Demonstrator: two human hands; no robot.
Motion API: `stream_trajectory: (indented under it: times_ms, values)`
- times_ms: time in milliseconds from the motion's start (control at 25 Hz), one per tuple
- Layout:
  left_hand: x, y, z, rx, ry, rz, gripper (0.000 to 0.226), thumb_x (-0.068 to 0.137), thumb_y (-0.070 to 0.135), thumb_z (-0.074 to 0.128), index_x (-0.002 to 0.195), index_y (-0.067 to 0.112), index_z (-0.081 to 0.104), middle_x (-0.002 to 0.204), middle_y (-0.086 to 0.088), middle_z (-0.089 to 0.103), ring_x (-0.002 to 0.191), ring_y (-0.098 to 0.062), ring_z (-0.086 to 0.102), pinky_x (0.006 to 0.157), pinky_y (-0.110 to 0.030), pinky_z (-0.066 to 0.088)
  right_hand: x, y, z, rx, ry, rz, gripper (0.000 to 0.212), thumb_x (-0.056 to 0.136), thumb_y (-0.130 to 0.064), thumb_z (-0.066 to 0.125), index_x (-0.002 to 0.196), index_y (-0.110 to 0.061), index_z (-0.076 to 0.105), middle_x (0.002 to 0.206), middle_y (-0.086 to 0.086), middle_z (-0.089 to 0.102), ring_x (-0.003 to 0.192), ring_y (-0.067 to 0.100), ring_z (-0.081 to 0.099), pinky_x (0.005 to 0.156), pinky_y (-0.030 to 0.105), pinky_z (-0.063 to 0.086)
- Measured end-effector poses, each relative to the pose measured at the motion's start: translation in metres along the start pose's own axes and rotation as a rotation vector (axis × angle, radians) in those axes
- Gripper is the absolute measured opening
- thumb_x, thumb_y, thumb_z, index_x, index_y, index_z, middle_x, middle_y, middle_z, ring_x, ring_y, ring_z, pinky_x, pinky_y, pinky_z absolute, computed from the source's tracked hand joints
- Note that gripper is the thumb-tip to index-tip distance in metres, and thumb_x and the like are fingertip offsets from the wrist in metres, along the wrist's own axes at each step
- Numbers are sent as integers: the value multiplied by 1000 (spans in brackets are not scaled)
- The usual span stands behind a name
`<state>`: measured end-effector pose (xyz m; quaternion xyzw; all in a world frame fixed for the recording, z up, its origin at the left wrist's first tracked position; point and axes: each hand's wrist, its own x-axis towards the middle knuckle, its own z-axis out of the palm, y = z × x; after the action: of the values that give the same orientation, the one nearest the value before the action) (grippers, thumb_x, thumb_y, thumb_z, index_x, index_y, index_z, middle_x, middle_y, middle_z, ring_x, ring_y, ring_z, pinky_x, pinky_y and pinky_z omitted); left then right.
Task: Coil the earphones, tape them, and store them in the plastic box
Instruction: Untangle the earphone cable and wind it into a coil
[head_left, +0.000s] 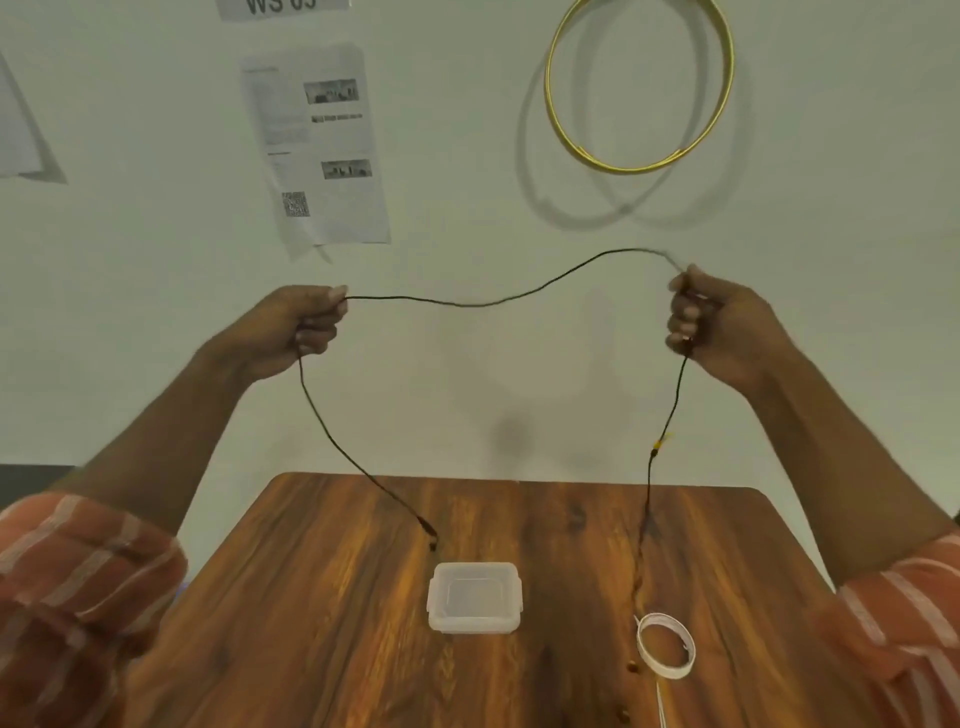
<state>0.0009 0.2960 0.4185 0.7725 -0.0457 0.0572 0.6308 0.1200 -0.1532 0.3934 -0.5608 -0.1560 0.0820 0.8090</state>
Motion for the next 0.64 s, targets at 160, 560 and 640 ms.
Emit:
stream_trajectory:
  times_ms: [160, 560, 640]
  values:
    - [14, 3, 56, -105, 33, 17, 28, 97, 34, 54, 76, 16, 58, 52, 10, 26, 41, -3, 19, 42, -21, 10, -6, 30, 44, -467, -142, 115, 33, 89, -42, 64, 95, -10, 68, 72, 9, 64, 63, 23, 63, 66, 36, 54]
    - [54, 17, 139, 81, 27, -10, 21, 93, 31, 61, 87, 11, 66, 56, 7, 32, 45, -9, 24, 47, -24, 18, 18, 53, 128, -537, -296, -29, 41, 99, -49, 48, 82, -14, 62, 55, -5, 39, 47, 11, 33, 48, 25, 40]
    - [48, 5, 131, 86, -25, -18, 28, 96, 37, 59, 88, 11, 65, 57, 6, 30, 45, -9, 23, 46, -23, 18, 31, 44, 108, -380, -145, -67, 38, 101, -40, 48, 71, -18, 54, 54, -7, 27, 43, 8, 21, 39, 19, 21]
